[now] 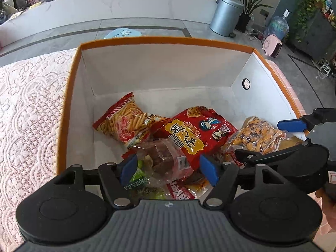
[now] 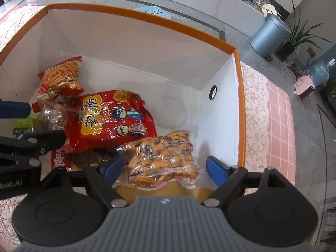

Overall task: Organize snacks
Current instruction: 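Open both tools to drop the two bags into the box, then move both tools back down to the remaining snacks beside the box, then grasp the green sausage with the left tool while the right tool grasps the dark green seaweed pack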

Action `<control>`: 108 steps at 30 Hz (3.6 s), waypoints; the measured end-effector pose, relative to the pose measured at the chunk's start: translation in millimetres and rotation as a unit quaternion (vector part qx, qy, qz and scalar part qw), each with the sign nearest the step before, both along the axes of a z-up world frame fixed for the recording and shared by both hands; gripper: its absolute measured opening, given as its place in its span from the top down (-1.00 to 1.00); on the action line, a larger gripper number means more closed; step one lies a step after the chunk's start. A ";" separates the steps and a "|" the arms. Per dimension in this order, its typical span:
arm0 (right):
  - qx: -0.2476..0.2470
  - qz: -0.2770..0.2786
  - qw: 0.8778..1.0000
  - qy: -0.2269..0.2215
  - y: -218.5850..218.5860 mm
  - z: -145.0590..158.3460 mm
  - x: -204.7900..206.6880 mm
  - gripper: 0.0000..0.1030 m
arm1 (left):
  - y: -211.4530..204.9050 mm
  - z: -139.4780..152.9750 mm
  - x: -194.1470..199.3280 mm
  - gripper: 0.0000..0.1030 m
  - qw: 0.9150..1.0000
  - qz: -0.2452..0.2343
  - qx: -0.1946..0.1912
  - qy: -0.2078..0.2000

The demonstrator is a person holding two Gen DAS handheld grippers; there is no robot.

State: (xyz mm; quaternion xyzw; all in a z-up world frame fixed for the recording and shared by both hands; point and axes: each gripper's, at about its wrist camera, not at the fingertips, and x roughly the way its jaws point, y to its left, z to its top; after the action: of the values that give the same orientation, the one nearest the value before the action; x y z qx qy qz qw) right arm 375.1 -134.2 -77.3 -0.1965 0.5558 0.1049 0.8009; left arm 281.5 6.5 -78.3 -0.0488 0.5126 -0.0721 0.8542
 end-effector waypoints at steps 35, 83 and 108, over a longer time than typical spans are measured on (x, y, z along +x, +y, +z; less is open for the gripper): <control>0.091 -0.023 0.970 -0.223 -40.6 100.8 -156.9 -0.82 | -13.2 107.7 -158.2 -0.71 0.974 -0.055 -0.001 -0.218; 0.198 -0.155 0.962 -0.103 -89.9 -12.6 -215.4 -0.22 | -47.1 -53.1 -153.7 0.10 0.982 -0.170 0.072 0.038; 0.223 -0.236 0.945 -0.042 -102.3 -22.1 -173.7 -0.63 | -34.5 -21.9 -137.9 0.44 0.991 -0.120 0.062 0.004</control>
State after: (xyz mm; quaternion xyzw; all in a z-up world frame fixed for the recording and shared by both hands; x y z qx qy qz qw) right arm 201.4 -236.6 -99.5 0.1199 0.5143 0.0259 0.8488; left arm 143.6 -27.9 -100.2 0.0655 0.5218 -0.1421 0.8386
